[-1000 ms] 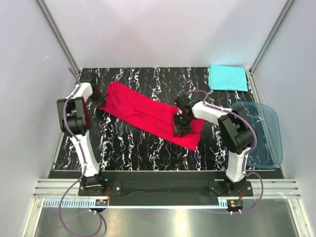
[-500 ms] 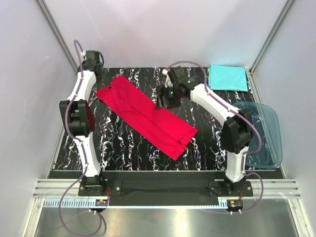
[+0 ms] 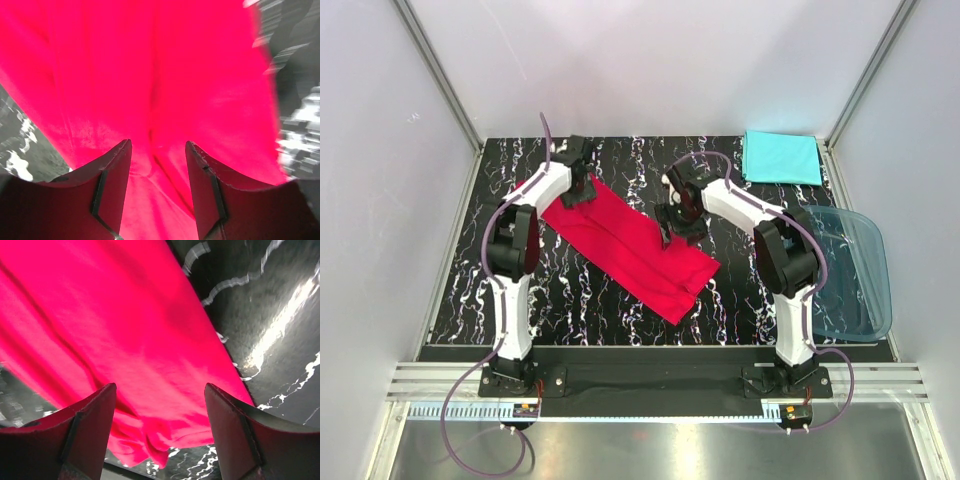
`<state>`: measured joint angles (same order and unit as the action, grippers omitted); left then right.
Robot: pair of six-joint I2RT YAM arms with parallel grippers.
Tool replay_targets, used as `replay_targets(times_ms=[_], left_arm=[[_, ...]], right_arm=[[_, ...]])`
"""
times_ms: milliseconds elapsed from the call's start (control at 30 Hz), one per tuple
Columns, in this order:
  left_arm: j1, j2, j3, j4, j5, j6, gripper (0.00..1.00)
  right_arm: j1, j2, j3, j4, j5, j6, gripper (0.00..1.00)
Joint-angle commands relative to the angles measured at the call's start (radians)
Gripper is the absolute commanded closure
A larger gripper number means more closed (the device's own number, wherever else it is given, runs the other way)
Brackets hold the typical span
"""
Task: Fold and stack the t-shirts
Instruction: Fold the tshirt
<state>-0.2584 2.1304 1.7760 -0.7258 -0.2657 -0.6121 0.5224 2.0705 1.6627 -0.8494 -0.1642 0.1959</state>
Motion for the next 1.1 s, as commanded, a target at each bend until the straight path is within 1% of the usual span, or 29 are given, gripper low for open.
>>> replay_targets(times_ms=[0, 33, 133, 200, 267, 333, 400, 433, 467, 500, 533, 567, 600, 633, 667, 700, 767, 833, 867, 933, 967, 1033, 1067], left_arm=[[0.01, 0.048, 0.002, 0.003, 0.012, -0.11, 0.48], [0.01, 0.068, 0.008, 0.003, 0.022, -0.107, 0.48], [0.011, 0.16, 0.11, -0.029, 0.06, -0.091, 0.48], [0.01, 0.21, 0.14, -0.032, 0.095, -0.063, 0.49], [0.01, 0.25, 0.181, -0.038, 0.123, -0.043, 0.49], [0.01, 0.266, 0.197, -0.026, 0.149, -0.009, 0.49], [0.01, 0.29, 0.212, -0.001, 0.203, 0.024, 0.5], [0.01, 0.304, 0.244, 0.005, 0.227, 0.038, 0.5], [0.008, 0.337, 0.269, 0.006, 0.29, 0.054, 0.5], [0.004, 0.358, 0.298, 0.014, 0.336, 0.089, 0.5], [-0.001, 0.381, 0.362, 0.022, 0.383, 0.107, 0.5], [-0.007, 0.422, 0.403, 0.016, 0.413, 0.124, 0.5], [-0.024, 0.439, 0.44, 0.008, 0.457, 0.149, 0.5], [-0.036, 0.451, 0.498, 0.005, 0.468, 0.203, 0.5], [-0.05, 0.459, 0.517, 0.003, 0.471, 0.231, 0.5], [-0.07, 0.456, 0.529, 0.012, 0.491, 0.283, 0.5], [-0.091, 0.415, 0.536, 0.019, 0.485, 0.317, 0.48], [-0.094, 0.358, 0.49, 0.025, 0.453, 0.328, 0.48], [-0.094, 0.28, 0.467, 0.031, 0.416, 0.324, 0.47], [-0.094, 0.194, 0.409, 0.035, 0.381, 0.325, 0.46], [-0.094, 0.107, 0.393, 0.032, 0.352, 0.327, 0.46], [-0.094, 0.022, 0.353, -0.006, 0.321, 0.305, 0.46], [-0.094, -0.065, 0.333, -0.021, 0.312, 0.296, 0.46]], right_arm=[[0.008, -0.013, -0.084, 0.056, 0.06, -0.012, 0.22], [0.008, -0.018, -0.104, 0.067, 0.072, -0.007, 0.23], [0.008, -0.042, -0.178, 0.093, 0.121, 0.032, 0.24], [0.008, -0.055, -0.227, 0.087, 0.16, 0.057, 0.25], [0.008, -0.065, -0.28, 0.082, 0.21, 0.12, 0.26], [0.011, -0.072, -0.32, 0.073, 0.219, 0.169, 0.31], [0.016, -0.095, -0.394, 0.076, 0.192, 0.253, 0.34], [0.021, -0.127, -0.427, 0.085, 0.134, 0.31, 0.35], [0.036, -0.147, -0.502, 0.101, 0.096, 0.342, 0.36], [0.045, -0.17, -0.547, 0.152, 0.051, 0.373, 0.35], [0.059, -0.197, -0.591, 0.183, -0.034, 0.431, 0.36], [0.101, -0.254, -0.666, 0.215, -0.067, 0.459, 0.36], [0.12, -0.28, -0.697, 0.27, -0.096, 0.482, 0.36], [0.137, -0.306, -0.722, 0.3, -0.13, 0.516, 0.36], [0.151, -0.353, -0.76, 0.324, -0.182, 0.53, 0.35], [0.172, -0.375, -0.77, 0.354, -0.193, 0.54, 0.35], [0.177, -0.432, -0.779, 0.372, -0.212, 0.556, 0.34], [0.176, -0.463, -0.761, 0.337, -0.166, 0.537, 0.33], [0.179, -0.481, -0.724, 0.316, -0.105, 0.495, 0.32], [0.177, -0.492, -0.686, 0.244, -0.022, 0.43, 0.29], [0.176, -0.5, -0.652, 0.222, -0.005, 0.413, 0.28], [0.177, -0.515, -0.632, 0.185, 0.009, 0.378, 0.27], [0.177, -0.521, -0.629, 0.185, 0.008, 0.372, 0.26]])
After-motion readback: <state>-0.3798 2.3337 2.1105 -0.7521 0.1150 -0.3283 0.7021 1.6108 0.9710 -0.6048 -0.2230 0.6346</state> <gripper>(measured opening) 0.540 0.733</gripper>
